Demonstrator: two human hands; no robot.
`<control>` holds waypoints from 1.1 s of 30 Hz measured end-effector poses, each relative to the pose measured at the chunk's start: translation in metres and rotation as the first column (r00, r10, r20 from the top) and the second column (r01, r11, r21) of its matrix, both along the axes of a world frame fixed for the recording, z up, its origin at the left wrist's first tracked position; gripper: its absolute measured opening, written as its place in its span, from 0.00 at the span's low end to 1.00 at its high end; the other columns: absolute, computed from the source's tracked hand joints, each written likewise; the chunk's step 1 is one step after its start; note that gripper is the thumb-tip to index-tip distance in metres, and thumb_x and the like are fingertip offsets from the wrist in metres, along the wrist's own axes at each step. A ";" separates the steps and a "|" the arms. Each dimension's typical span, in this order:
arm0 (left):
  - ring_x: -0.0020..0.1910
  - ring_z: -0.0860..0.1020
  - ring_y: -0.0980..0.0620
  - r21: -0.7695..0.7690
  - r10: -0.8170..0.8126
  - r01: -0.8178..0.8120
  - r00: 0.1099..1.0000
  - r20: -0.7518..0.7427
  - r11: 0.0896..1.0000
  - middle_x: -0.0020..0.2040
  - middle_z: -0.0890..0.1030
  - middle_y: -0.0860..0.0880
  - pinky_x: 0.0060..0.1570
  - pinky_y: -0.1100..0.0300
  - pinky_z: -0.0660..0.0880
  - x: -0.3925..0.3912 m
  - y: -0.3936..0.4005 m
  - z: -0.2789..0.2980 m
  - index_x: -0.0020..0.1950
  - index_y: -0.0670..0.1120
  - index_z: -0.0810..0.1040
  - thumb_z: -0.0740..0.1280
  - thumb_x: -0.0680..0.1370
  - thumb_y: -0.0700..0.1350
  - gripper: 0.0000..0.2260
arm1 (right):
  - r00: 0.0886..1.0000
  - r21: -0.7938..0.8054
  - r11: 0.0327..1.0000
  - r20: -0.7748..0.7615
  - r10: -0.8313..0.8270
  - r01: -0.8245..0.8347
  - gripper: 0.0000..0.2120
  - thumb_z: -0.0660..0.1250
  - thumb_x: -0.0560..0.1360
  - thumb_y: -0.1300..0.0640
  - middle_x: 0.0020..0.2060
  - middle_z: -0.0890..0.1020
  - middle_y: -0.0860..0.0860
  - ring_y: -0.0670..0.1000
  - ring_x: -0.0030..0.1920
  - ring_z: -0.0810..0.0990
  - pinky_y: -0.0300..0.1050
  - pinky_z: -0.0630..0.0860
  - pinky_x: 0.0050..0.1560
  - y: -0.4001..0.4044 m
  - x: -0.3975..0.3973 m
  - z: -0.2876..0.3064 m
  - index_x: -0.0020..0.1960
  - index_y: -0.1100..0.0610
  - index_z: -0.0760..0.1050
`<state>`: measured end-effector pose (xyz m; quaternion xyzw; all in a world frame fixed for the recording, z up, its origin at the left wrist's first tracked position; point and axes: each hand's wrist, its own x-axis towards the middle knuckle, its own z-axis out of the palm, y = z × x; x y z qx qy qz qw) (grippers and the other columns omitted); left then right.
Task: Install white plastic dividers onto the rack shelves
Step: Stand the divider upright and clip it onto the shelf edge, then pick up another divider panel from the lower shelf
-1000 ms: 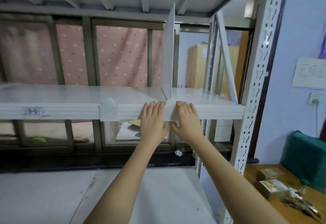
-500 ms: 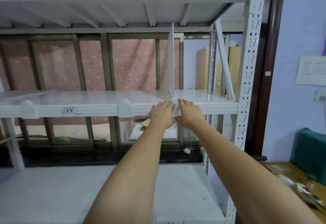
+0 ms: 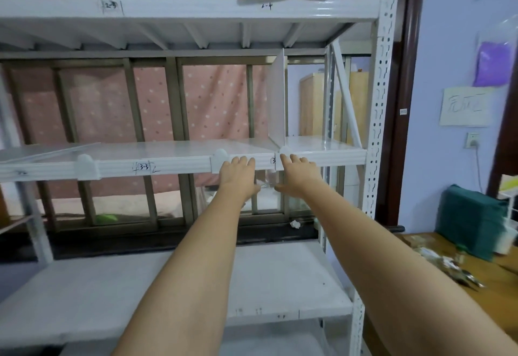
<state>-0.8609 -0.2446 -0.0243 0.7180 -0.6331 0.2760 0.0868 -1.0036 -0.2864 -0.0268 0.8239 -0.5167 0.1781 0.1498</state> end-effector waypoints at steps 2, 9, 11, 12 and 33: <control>0.66 0.68 0.45 -0.005 -0.021 0.021 1.000 0.000 1.000 0.67 0.70 0.45 0.62 0.52 0.66 -0.002 0.010 0.006 0.72 0.46 0.64 0.64 0.77 0.58 0.28 | 1.000 0.033 0.999 0.013 -0.015 0.015 0.37 0.64 0.75 0.40 0.68 0.68 0.57 0.60 0.66 0.69 0.54 0.68 0.63 0.015 0.001 0.005 0.76 0.56 0.55; 0.65 0.68 0.45 -0.004 -0.008 0.008 1.000 -0.018 1.000 0.66 0.71 0.44 0.61 0.51 0.66 -0.006 0.042 0.027 0.70 0.46 0.66 0.62 0.76 0.61 0.28 | 0.999 0.060 0.997 -0.002 -0.041 0.041 0.33 0.64 0.76 0.41 0.64 0.71 0.59 0.60 0.63 0.71 0.51 0.70 0.58 0.052 -0.009 0.030 0.73 0.57 0.59; 0.64 0.69 0.45 -0.006 0.009 -0.010 1.000 -0.015 1.000 0.66 0.71 0.44 0.61 0.51 0.67 -0.007 0.049 0.032 0.71 0.46 0.66 0.62 0.77 0.61 0.28 | 0.999 0.035 0.999 -0.033 -0.037 0.038 0.32 0.65 0.76 0.41 0.63 0.72 0.59 0.60 0.62 0.72 0.51 0.71 0.57 0.057 -0.010 0.036 0.72 0.58 0.61; 0.64 0.69 0.45 -0.007 0.020 -0.020 1.000 -0.012 1.000 0.66 0.72 0.44 0.60 0.51 0.67 -0.008 0.052 0.033 0.70 0.46 0.67 0.62 0.77 0.61 0.28 | 0.999 0.021 0.999 -0.044 -0.026 0.027 0.32 0.65 0.76 0.42 0.63 0.72 0.59 0.59 0.62 0.72 0.51 0.71 0.57 0.060 -0.009 0.038 0.71 0.58 0.61; 0.75 0.56 0.45 0.066 0.575 -0.572 0.817 -0.052 0.818 0.76 0.60 0.45 0.71 0.49 0.56 0.149 0.245 0.016 0.77 0.46 0.58 0.62 0.77 0.59 0.33 | 0.799 0.048 0.812 -0.152 0.582 -0.582 0.40 0.62 0.76 0.40 0.75 0.57 0.62 0.64 0.74 0.57 0.57 0.58 0.72 0.178 0.212 0.018 0.77 0.59 0.50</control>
